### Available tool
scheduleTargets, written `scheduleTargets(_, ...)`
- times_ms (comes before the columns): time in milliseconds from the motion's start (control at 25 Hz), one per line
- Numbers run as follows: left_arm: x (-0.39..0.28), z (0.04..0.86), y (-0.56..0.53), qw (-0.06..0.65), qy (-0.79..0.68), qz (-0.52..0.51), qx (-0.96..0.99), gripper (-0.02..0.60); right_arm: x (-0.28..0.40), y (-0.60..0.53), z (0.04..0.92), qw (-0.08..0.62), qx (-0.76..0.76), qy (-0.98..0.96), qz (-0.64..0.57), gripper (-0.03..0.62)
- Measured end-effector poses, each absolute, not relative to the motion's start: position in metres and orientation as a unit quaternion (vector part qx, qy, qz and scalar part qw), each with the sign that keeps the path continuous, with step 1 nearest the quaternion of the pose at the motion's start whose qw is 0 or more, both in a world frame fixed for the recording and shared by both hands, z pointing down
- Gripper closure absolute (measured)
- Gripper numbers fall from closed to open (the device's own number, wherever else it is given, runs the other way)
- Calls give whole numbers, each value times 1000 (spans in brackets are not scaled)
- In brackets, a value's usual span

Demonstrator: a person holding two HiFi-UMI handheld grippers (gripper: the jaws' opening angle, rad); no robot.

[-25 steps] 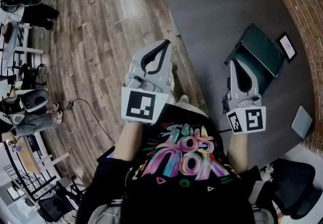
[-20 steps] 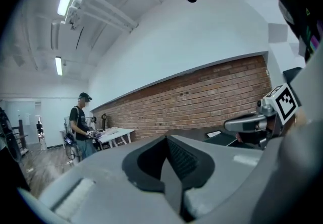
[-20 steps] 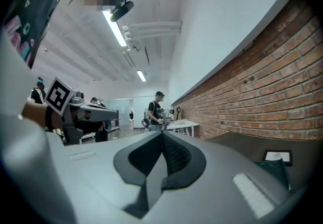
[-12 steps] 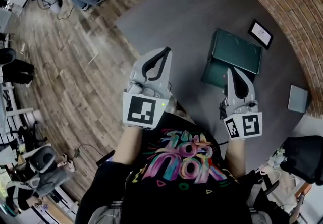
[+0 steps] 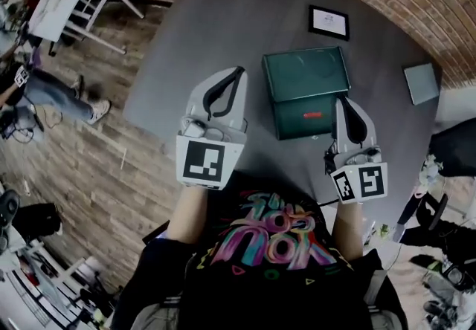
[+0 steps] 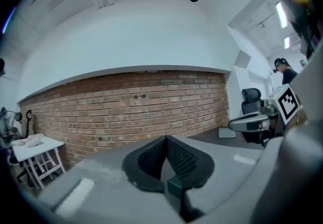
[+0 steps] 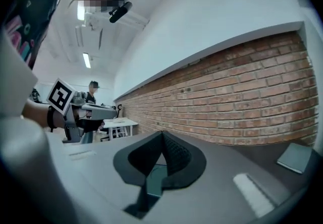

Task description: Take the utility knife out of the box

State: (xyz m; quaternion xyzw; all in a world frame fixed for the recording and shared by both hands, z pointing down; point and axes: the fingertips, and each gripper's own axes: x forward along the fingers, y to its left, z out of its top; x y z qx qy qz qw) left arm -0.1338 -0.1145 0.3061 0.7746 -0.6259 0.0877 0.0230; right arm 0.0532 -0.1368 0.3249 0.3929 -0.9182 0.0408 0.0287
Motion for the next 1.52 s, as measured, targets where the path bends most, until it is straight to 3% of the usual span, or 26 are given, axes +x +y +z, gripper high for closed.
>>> scheduleTargets(360, -87, 311, -159, 21, -512, 83, 855, 581, 111, -128, 332, 37, 533, -843, 54, 594)
scheduleTargets(920, -20, 320, -153, 31, -477, 93, 874, 581, 157, -109, 331, 39, 538, -839, 62, 594)
scheduleTargets(1520, -36, 320, -158, 30, -507, 92, 856, 581, 113, -131, 364, 133, 416, -898, 53, 592)
